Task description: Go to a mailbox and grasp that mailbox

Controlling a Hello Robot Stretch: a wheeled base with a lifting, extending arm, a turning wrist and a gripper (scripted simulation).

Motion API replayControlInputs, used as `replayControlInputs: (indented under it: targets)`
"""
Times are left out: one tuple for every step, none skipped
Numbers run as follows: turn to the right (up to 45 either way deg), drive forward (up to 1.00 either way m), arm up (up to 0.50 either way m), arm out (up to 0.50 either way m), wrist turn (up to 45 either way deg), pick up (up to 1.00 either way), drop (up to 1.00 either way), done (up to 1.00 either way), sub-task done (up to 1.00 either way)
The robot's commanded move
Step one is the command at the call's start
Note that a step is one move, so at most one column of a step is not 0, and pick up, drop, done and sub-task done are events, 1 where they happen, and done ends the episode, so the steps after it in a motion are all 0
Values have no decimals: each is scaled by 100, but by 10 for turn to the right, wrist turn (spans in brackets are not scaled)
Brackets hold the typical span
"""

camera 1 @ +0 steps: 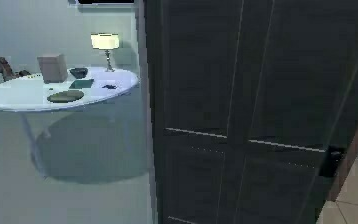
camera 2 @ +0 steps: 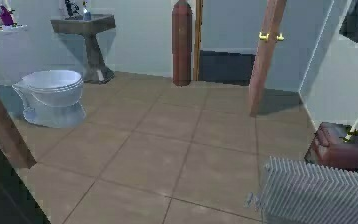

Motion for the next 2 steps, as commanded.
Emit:
replayControlInputs:
  targets:
    - [450,0,0,0,0,0,0,0,0]
    - [450,0,0,0,0,0,0,0,0]
